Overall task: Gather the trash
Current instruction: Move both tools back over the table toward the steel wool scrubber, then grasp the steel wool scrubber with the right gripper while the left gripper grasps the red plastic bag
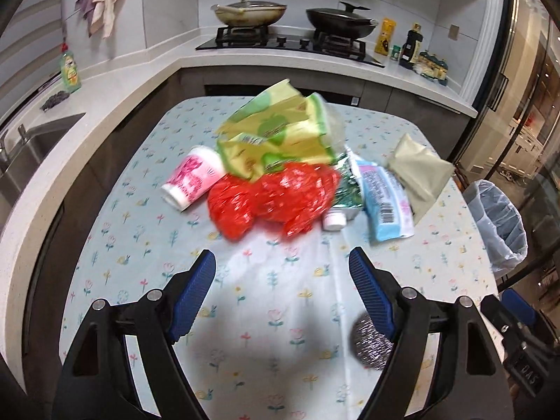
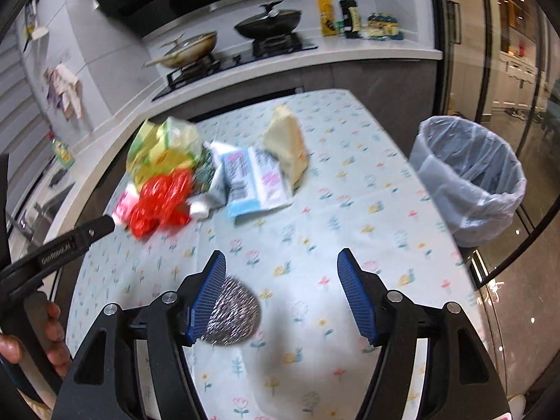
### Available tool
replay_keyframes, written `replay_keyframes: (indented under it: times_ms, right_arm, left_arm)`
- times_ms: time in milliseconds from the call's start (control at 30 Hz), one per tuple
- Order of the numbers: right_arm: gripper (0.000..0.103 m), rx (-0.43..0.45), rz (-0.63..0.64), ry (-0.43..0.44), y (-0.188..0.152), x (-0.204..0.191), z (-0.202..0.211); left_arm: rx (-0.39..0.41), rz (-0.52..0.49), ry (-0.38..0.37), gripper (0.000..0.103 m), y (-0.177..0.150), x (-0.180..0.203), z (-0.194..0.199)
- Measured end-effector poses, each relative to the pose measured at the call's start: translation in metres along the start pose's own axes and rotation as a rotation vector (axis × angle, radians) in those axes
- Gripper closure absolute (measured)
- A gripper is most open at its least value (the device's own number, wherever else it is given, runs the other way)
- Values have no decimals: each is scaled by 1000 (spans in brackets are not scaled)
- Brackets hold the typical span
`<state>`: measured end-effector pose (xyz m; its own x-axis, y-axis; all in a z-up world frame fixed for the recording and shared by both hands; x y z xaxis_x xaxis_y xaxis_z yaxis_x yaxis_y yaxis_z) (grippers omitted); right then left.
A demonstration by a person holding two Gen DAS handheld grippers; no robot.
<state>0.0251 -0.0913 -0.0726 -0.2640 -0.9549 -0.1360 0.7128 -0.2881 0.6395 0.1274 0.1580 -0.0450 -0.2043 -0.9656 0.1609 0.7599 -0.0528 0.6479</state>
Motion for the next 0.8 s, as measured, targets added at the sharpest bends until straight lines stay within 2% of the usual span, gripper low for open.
replay_keyframes:
  times_ms: [267, 367, 800]
  right_arm:
    - [30, -70, 34, 21, -26, -31, -28]
    - [29, -88, 55, 14, -33, -42, -37]
    - [24, -141, 90, -13, -45, -65, -69]
  left_arm:
    - [-29, 48, 13, 22, -14, -31, -7]
    - [-35, 66, 14, 17, -17, -41, -9]
    - [-74, 106, -4, 17, -20, -60, -27]
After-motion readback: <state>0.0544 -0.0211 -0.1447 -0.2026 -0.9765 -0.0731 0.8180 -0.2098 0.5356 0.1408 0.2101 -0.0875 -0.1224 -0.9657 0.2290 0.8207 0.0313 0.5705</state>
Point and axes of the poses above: each gripper's, at about its wrist camera, not at the fingertips, and z roughly against the way its jaws point, x to its right, y to its top, the point moved 2 cm from there along -z, roughly the way its jaws point, and after that the axes turned 6 degrees about -y, right-handed, at the moved point
